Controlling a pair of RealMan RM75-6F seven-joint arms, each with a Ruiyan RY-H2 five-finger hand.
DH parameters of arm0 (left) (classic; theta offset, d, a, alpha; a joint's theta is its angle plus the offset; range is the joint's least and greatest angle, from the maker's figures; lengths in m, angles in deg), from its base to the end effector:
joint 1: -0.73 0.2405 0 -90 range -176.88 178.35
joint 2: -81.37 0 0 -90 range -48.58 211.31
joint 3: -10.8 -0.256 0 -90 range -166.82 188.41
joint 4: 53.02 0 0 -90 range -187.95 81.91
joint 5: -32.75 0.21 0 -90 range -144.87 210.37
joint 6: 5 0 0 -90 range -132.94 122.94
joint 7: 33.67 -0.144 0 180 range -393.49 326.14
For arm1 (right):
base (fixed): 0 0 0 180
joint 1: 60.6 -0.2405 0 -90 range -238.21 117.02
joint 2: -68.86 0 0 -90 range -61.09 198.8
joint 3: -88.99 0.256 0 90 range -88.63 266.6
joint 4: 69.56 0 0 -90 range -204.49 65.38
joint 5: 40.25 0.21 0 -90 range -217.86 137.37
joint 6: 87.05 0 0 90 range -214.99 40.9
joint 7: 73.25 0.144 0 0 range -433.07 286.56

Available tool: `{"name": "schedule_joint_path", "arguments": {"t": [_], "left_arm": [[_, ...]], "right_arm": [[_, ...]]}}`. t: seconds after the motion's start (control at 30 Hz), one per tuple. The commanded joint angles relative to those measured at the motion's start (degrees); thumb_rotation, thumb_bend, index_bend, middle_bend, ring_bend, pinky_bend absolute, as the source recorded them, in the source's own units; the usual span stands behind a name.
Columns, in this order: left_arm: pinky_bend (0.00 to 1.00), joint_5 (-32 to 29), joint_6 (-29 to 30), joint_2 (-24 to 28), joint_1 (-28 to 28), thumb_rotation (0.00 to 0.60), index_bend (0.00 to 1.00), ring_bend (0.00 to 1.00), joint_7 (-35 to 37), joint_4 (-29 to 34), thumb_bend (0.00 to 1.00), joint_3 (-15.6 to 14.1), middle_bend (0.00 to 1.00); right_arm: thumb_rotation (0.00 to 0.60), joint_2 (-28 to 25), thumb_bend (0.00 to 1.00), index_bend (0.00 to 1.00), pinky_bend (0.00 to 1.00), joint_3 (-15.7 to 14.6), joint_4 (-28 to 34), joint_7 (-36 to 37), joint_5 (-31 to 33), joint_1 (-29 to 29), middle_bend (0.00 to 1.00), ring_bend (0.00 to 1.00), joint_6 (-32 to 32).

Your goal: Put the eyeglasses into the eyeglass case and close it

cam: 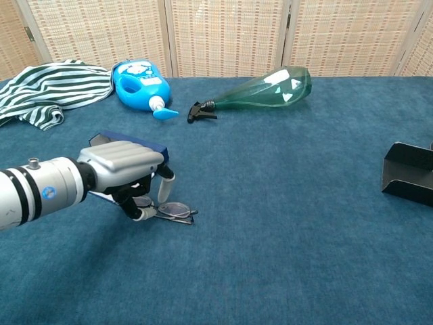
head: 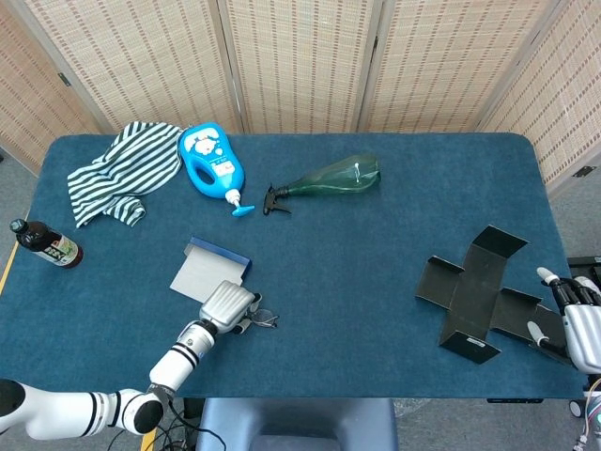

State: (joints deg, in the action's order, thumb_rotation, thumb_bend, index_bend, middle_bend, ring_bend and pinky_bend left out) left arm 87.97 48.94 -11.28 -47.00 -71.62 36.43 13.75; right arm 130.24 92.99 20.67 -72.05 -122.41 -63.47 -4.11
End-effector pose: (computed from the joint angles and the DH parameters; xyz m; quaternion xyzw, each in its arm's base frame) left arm -0.1277 0.3049 -0.0630 -0.8302 -0.3098 -0.2707 0.3763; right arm -0.3368 -0.1742 0.1812 0.5776 -0.3975 0.3467 0.6230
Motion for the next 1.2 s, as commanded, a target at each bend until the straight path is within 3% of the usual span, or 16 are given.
{"name": "schedule_joint_path", "arguments": {"t": [0.03, 0.47, 0.9, 1.2], "left_arm": [[1.00, 0.1, 0.0, 0.0, 0.1, 0.600, 0.53, 1.00, 0.3, -0.1, 0.39, -0.2, 1.00], [1.00, 2.4, 0.4, -0.6, 1.0, 0.600, 0.62, 1.00, 3.0, -0.9, 0.40, -0.7, 1.00], [1.00, 2.9, 0.2, -0.8, 1.6, 0.600, 0.65, 1.00, 4.3, -1.7, 0.47, -0.7, 1.00], [1.00, 6.4, 1.8, 0.1, 2.9, 0.600, 0.70, 1.00, 7.4, -0.9, 0.50, -0.4, 1.00]], "right_arm": [[0.600, 0.0, 0.28, 0.10, 0.21, 0.0, 0.1, -0.1, 0.1, 0.0, 0.26, 0.21, -0.1], [0.600, -0.3, 0.28, 0.10, 0.21, -0.1, 1.4, -1.2, -0.2, 0.4, 0.26, 0.22, 0.6], [0.600, -0.5, 0.28, 0.10, 0.21, -0.1, 1.8, -1.6, -0.2, 0.5, 0.26, 0.22, 0.7], [0.600, -0.6, 0.28, 0.10, 0.21, 0.0, 1.9, -1.6, -0.3, 0.4, 0.26, 0.22, 0.8]]}}
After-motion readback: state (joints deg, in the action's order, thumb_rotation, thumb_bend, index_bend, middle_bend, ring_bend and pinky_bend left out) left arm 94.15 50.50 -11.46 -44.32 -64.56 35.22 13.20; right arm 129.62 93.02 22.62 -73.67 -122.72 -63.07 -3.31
